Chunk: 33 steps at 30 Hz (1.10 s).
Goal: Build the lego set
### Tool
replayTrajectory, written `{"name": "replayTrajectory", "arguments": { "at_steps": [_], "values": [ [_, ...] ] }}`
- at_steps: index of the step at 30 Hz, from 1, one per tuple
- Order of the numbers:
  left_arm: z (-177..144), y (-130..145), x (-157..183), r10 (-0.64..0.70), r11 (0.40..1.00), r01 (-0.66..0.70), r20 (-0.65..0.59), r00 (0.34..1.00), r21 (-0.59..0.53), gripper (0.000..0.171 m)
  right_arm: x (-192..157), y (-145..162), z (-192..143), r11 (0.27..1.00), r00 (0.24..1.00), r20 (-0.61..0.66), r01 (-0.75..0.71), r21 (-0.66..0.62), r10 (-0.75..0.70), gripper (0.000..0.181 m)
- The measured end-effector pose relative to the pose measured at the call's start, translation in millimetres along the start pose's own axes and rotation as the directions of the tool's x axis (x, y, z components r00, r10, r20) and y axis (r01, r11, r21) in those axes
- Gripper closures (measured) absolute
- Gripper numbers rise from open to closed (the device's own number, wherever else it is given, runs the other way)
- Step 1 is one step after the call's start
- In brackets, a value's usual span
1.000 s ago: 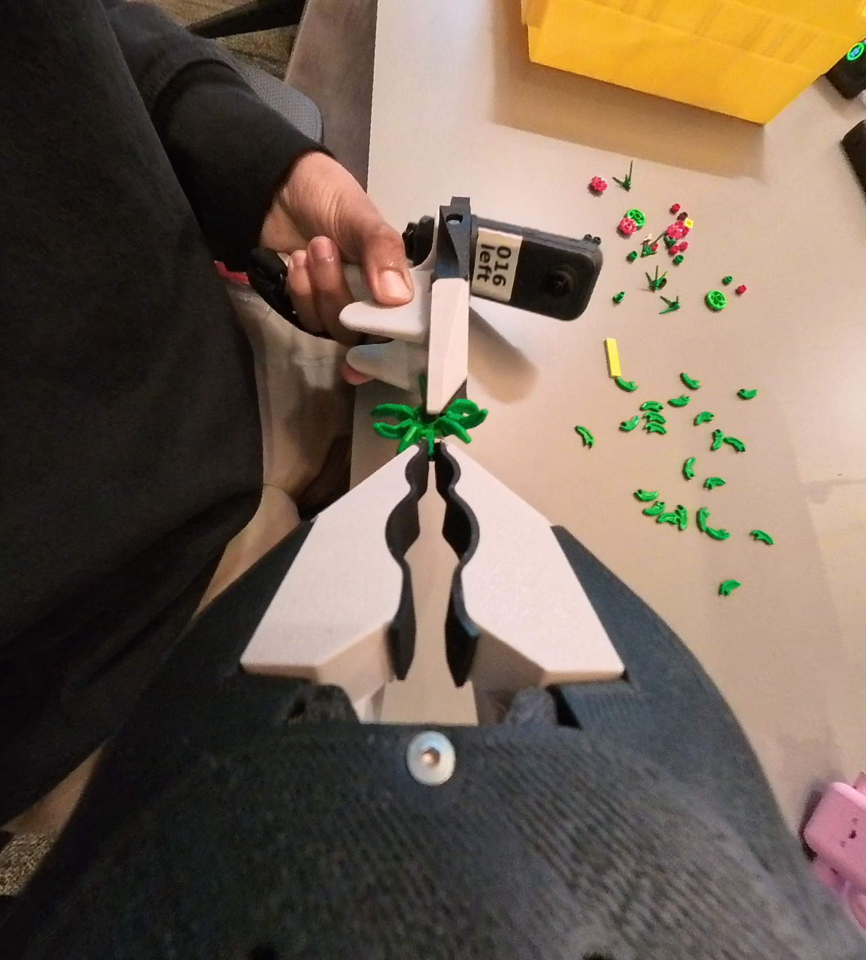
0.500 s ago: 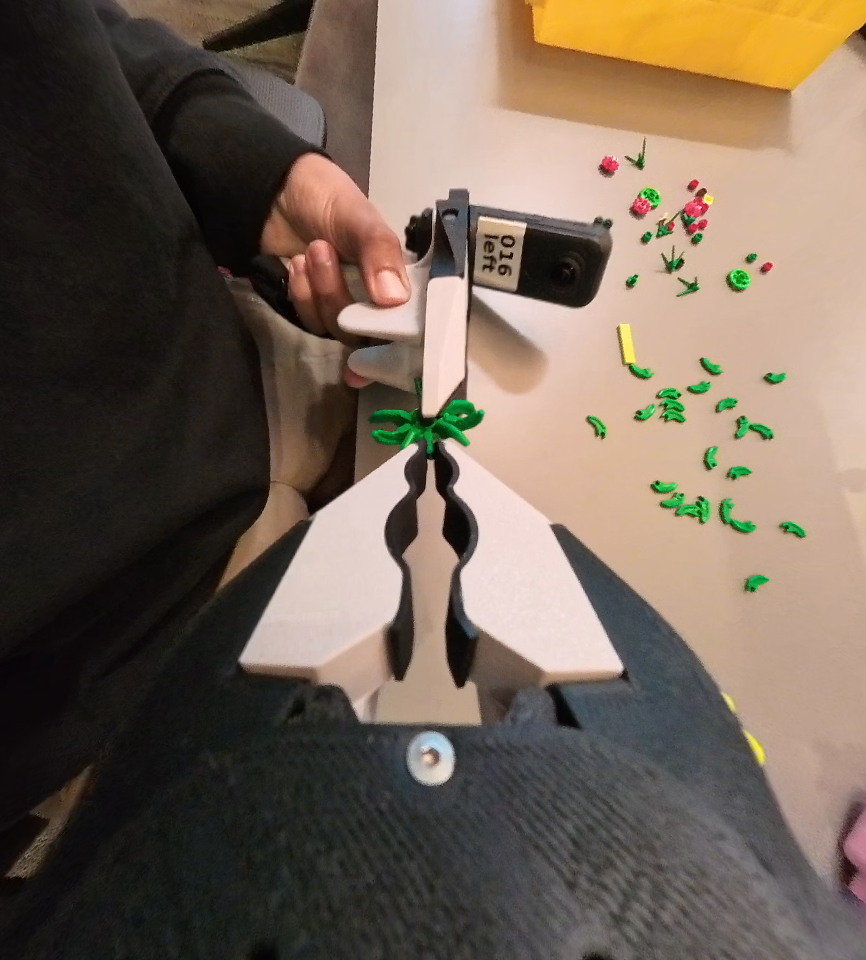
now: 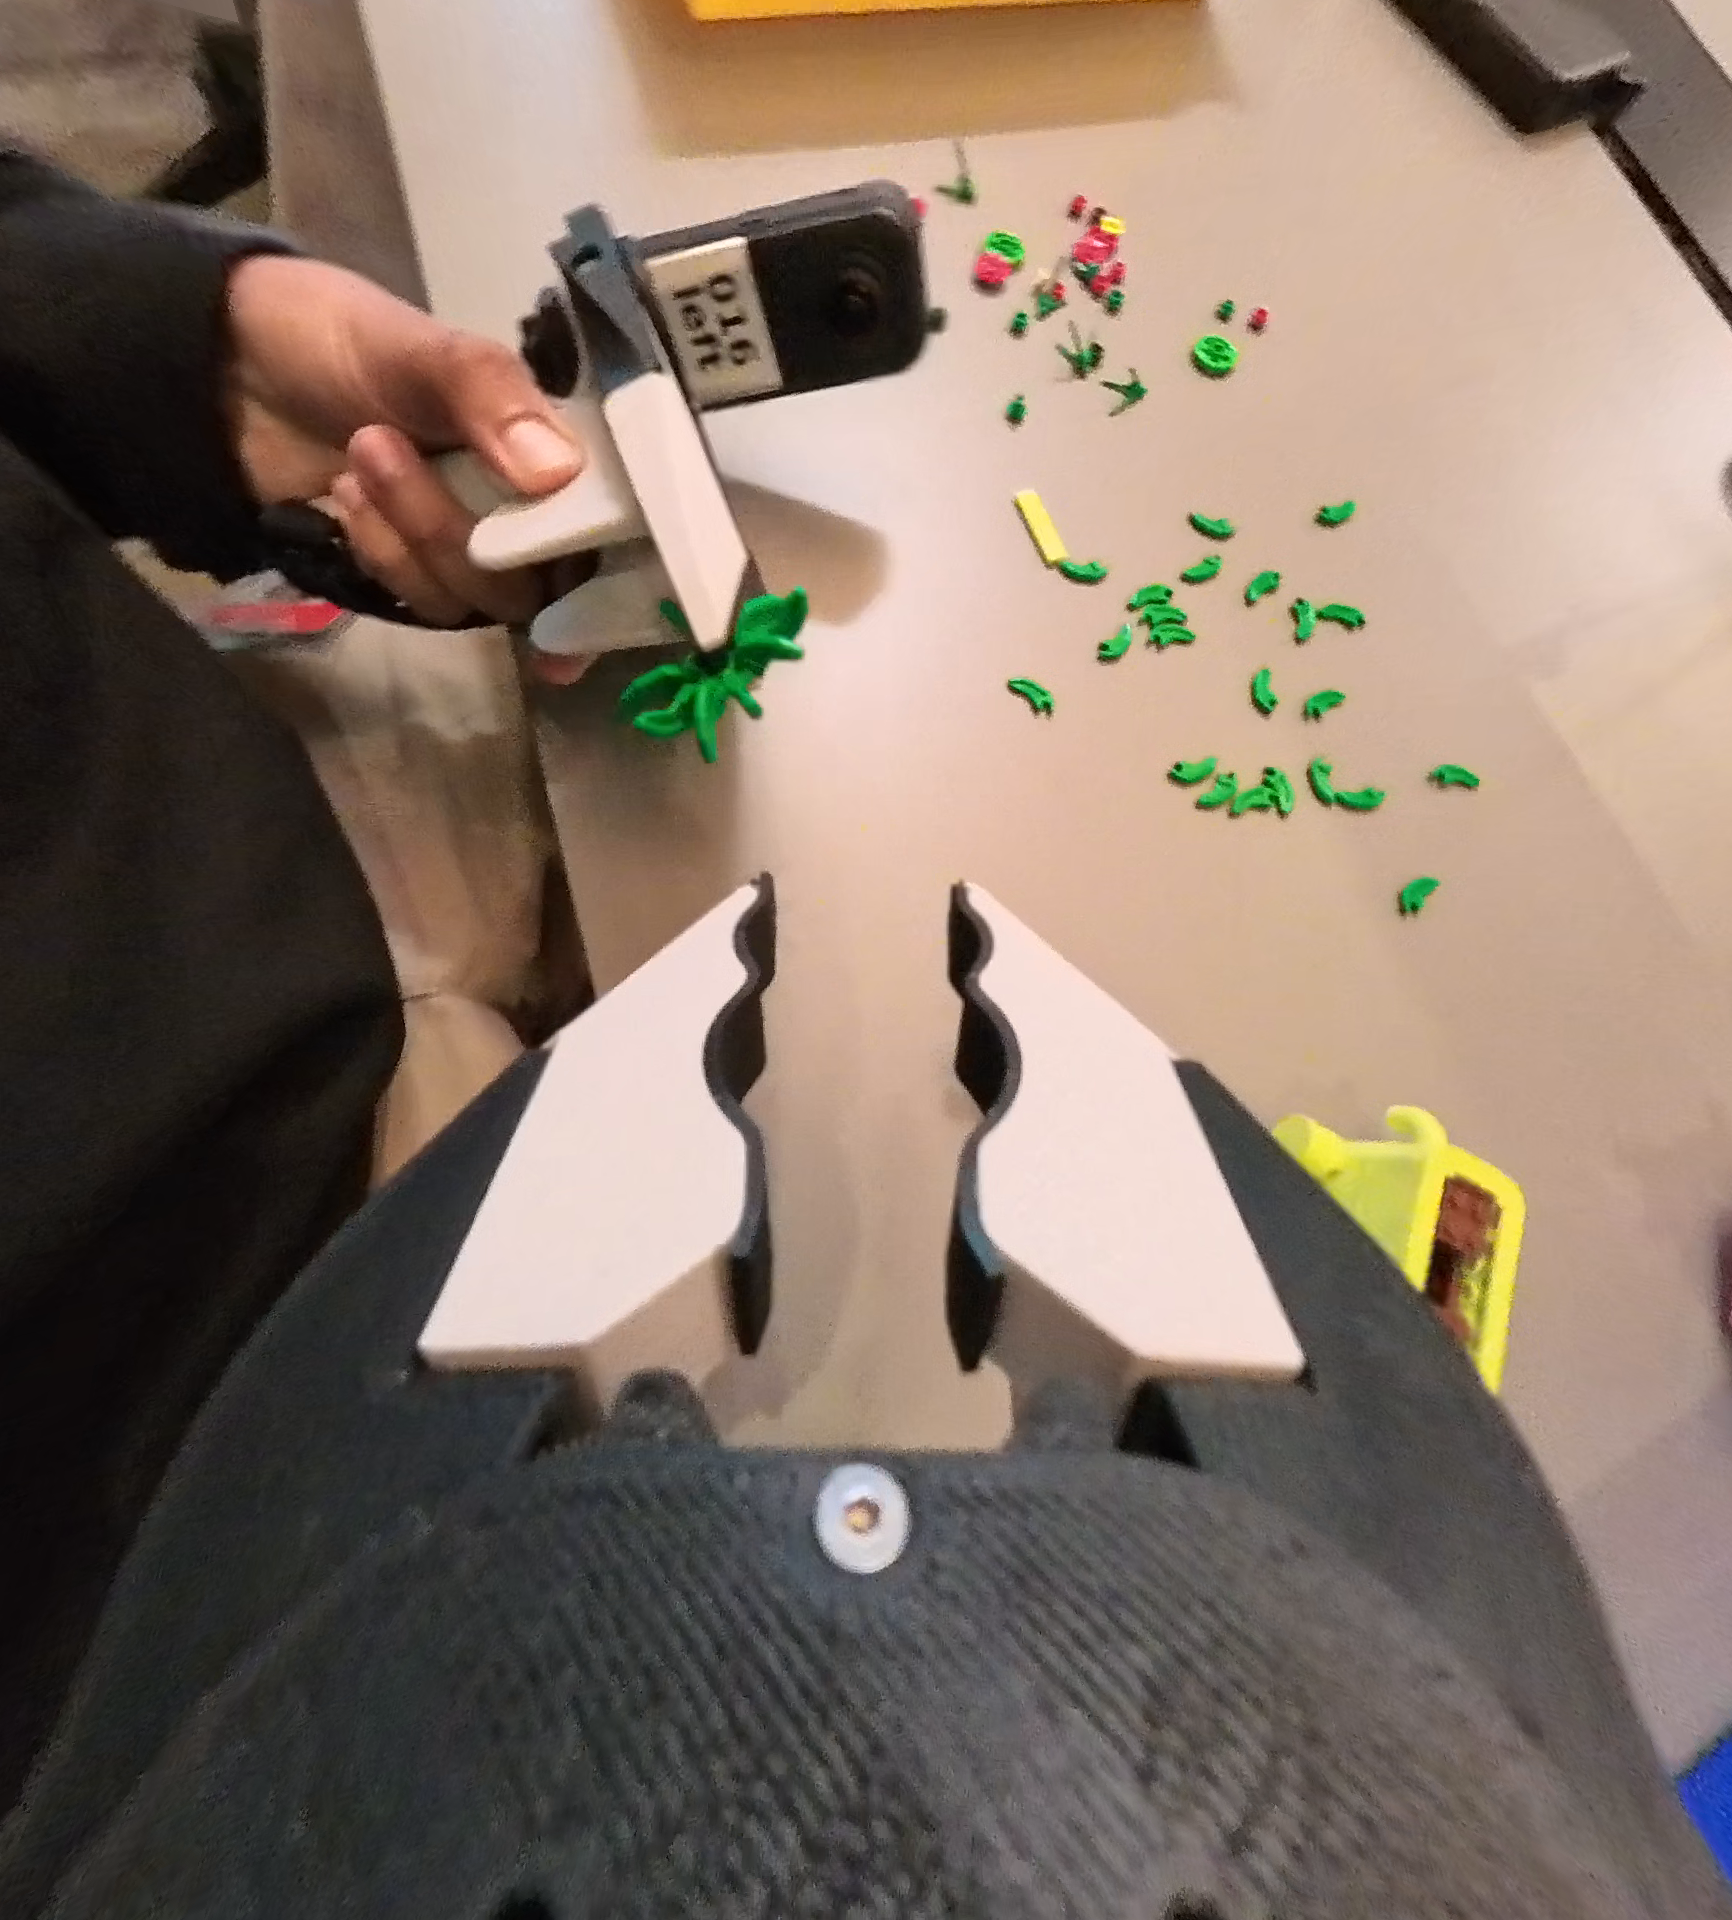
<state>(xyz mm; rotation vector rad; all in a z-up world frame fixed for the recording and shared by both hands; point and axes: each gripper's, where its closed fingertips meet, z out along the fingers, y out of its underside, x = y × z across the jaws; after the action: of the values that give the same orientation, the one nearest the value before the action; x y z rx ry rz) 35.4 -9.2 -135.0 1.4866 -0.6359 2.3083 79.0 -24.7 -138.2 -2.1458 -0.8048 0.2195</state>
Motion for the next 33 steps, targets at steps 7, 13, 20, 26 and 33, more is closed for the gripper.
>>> {"name": "replayTrajectory", "arguments": {
  "at_steps": [7, 13, 20, 26, 33],
  "values": [
    [-15.5, -14.4, -12.0, 0.112, 0.990, -0.125, 0.154, 0.982, 0.071, 0.166, 0.0, -5.3, 20.3, 0.965, 0.989, 0.003, -0.144, 0.221, 0.147, 0.141],
    [-25.7, -42.6, -18.7, 0.140, 0.951, -0.200, 0.249, 0.958, 0.235, 0.165, 9.6, -24.7, 37.0, 0.892, 0.974, 0.042, -0.219, 0.395, 0.221, 0.133],
    [-18.2, -74.9, -30.7, 0.141, 0.939, -0.227, 0.312, 0.939, 0.259, 0.166, 32.5, -28.9, 60.5, 0.854, 0.955, 0.093, -0.295, 0.429, 0.283, 0.127],
    [-4.2, -91.0, -23.6, 0.143, 0.946, -0.212, 0.271, 0.952, 0.247, 0.166, 52.9, -27.0, 57.8, 0.852, 0.952, 0.044, -0.291, 0.436, 0.302, 0.127],
    [15.9, -77.7, -9.7, 0.181, 0.941, -0.228, 0.196, 0.964, 0.250, 0.166, 46.2, -37.2, 46.4, 0.854, 0.963, -0.044, -0.213, 0.475, 0.265, 0.128]
  ]
}}
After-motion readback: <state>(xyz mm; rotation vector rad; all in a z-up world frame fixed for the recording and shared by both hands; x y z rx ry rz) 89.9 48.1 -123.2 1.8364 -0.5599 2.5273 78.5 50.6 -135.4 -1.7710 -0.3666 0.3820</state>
